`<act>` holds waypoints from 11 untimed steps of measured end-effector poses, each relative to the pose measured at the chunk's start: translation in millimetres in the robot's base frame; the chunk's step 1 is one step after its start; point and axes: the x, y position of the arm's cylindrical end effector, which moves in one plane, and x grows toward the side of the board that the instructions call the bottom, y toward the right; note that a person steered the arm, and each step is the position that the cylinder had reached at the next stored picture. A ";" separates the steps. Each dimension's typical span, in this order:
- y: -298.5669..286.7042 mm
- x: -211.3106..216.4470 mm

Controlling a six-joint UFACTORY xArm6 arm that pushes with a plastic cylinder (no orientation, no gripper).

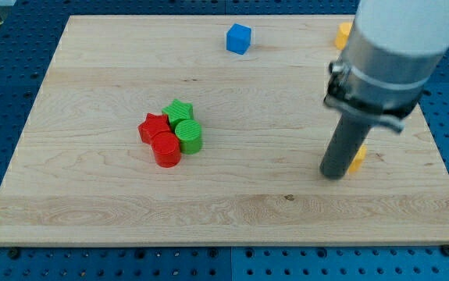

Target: Place the yellow hexagon to the left side of the blue triangle

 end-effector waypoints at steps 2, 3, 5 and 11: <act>-3.4 29.1; 40.6 21.4; 20.5 -40.3; -2.8 -59.3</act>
